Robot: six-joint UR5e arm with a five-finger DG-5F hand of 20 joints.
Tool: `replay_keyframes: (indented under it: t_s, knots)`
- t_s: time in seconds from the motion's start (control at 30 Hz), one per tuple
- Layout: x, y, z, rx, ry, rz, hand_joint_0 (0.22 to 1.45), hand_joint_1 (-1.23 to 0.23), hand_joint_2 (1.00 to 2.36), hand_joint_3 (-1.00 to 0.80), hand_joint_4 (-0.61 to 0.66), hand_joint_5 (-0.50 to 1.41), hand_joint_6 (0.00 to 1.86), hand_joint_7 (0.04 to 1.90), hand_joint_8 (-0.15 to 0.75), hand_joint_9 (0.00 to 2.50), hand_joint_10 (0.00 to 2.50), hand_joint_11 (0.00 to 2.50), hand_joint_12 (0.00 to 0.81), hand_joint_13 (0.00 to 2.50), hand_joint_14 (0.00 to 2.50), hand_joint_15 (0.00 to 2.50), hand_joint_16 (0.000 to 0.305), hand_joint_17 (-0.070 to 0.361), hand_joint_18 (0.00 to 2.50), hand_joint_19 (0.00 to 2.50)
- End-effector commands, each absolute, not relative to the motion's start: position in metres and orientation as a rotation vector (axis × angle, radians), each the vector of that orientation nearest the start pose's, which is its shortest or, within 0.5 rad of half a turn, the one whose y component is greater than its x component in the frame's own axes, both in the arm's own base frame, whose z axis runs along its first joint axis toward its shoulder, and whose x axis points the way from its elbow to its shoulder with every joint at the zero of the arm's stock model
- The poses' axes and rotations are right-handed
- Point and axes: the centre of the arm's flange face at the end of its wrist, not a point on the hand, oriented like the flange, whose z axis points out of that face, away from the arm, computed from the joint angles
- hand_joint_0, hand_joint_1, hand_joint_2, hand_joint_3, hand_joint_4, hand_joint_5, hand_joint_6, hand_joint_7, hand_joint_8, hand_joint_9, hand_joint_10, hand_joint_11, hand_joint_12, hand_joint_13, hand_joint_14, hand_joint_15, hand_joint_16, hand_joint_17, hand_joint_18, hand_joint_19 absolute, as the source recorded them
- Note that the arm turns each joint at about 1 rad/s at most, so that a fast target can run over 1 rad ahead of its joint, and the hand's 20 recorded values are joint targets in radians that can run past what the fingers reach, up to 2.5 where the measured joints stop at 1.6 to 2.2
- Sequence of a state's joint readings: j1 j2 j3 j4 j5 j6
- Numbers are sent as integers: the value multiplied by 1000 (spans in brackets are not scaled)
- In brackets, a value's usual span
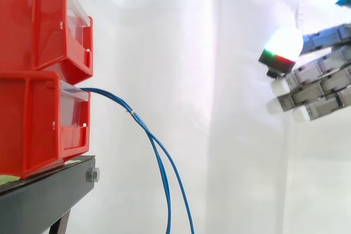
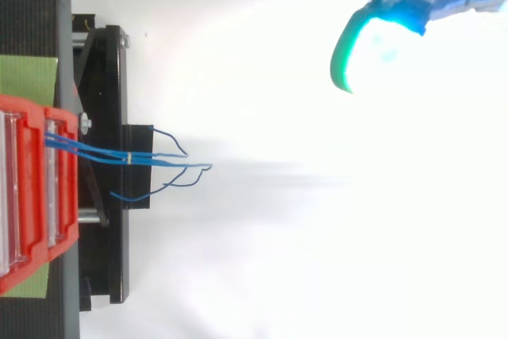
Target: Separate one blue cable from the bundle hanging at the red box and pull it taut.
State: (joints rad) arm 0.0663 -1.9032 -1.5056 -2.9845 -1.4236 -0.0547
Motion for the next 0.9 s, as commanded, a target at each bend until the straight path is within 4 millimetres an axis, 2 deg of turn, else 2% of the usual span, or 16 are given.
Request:
replay_keyframes:
  t_s: [0.0,0.03,0.07,0.23,0.37,0.47,0.6,0.63,0.87]
  knots:
    - [623,-107,332,1288,1253,1046,509,-419,1000,-495,183,-241,503,854,258,443,10,289,325,164,0,0,55,125,202,154]
    - [624,-107,330,1286,1247,1046,510,-481,1000,-500,185,-239,503,856,258,448,10,290,324,179,0,0,54,122,223,165]
    - [629,-107,323,1284,1229,1045,510,-484,1001,-500,185,-238,503,857,257,450,10,299,322,183,0,0,54,122,233,167]
    - [638,-102,323,1260,1184,1050,517,-605,1000,-500,199,-228,503,871,255,513,12,326,318,247,1,4,53,118,291,190]
    - [643,-100,323,1260,1114,1012,516,-631,1000,-500,200,-226,503,877,255,522,11,340,316,269,0,10,52,117,308,198]
    - [653,-92,302,1274,1099,985,514,-640,1000,-500,201,-225,503,877,255,524,11,341,317,283,0,20,51,116,321,200]
    - [659,-90,294,1271,1083,994,510,-642,1000,-500,202,-225,503,873,257,525,11,341,318,288,0,18,51,114,327,198]
    - [664,-89,285,1273,1075,993,510,-641,1000,-500,202,-225,503,877,257,523,11,340,319,288,1,26,51,114,327,197]
    - [691,-80,270,1270,1065,994,504,-626,1000,-500,206,-225,503,876,258,525,11,339,321,297,0,31,50,112,329,195]
